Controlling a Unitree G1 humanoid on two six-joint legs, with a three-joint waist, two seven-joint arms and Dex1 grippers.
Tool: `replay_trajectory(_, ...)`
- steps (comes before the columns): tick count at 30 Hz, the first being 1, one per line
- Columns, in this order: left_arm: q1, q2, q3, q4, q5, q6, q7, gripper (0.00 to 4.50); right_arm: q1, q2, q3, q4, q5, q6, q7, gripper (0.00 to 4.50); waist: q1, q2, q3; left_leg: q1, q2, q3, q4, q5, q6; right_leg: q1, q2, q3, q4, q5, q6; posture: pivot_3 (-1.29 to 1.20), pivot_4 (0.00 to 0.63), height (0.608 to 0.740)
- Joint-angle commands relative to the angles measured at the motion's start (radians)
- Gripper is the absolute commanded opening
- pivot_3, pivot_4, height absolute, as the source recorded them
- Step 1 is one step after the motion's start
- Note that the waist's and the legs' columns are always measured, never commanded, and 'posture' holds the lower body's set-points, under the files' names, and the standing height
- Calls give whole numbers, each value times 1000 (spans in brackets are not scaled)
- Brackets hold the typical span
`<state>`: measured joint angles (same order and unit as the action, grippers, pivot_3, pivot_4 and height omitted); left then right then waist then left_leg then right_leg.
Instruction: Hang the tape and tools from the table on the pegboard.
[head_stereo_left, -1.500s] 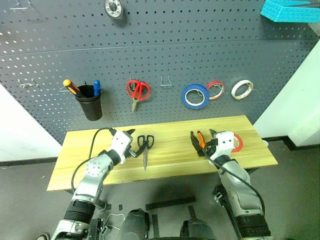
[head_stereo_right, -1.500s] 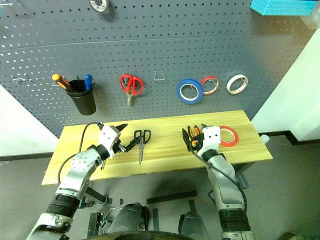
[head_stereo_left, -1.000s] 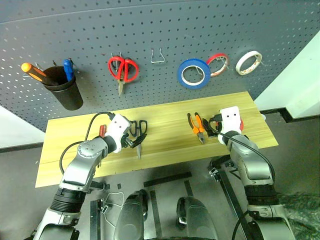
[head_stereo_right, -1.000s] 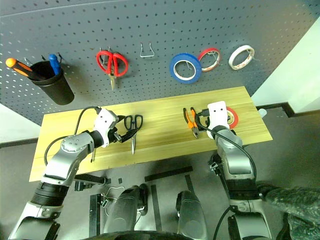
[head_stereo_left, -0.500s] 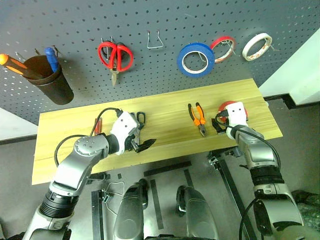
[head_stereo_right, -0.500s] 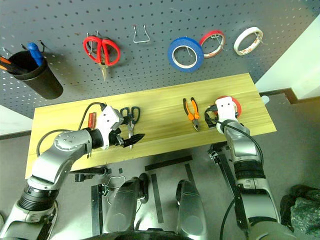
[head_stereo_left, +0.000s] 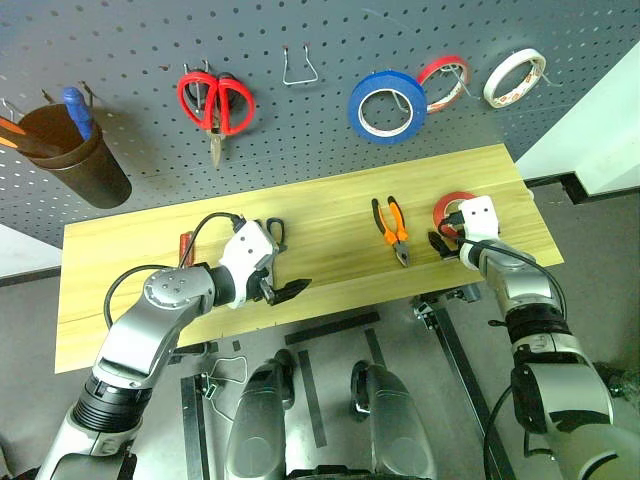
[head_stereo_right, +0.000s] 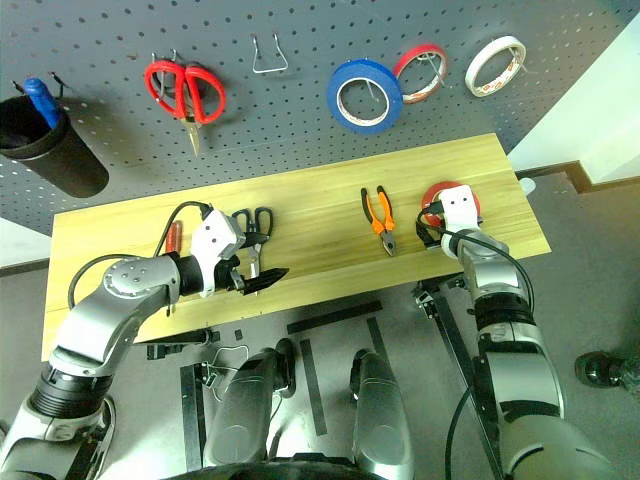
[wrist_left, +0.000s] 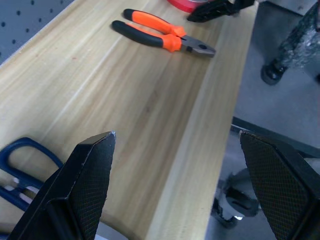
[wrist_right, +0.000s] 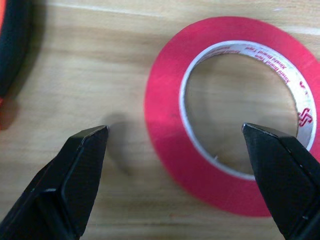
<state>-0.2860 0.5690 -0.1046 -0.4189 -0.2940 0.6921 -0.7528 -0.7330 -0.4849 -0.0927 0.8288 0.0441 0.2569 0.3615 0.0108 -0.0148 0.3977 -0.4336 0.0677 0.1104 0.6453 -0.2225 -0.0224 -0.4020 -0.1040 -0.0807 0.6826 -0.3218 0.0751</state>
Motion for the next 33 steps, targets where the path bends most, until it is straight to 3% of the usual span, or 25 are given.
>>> replay_trajectory(1,4,12,7,-57,-21,6,2,4118,-46,-23,-19,59,8,-24,26,4500,0,0,3,0,0,0,0,0,0,0,0,0,0,0,0,78,433,740)
replay_trajectory(9,-9,18,13,-65,-26,12,15,4118,-108,-12,-76,136,82,151,97,4500,1,0,8,0,0,0,-1,0,0,0,0,0,-1,0,0,86,430,740)
replay_trajectory(23,-23,20,18,-85,-39,24,47,4118,-108,-18,-67,134,59,145,95,4500,1,-1,8,0,0,0,-1,0,0,0,-1,0,-1,0,0,87,432,740)
replay_trajectory(26,-24,21,19,-85,-41,25,51,4170,-106,-13,-67,134,58,141,91,3928,1,-1,9,0,0,0,-2,0,0,0,-1,0,-1,0,0,87,435,740)
replay_trajectory(33,-37,23,23,-76,-43,23,53,4170,-98,-10,-70,124,61,137,84,1628,2,-1,11,0,0,0,-2,0,0,0,0,0,-2,0,0,89,437,740)
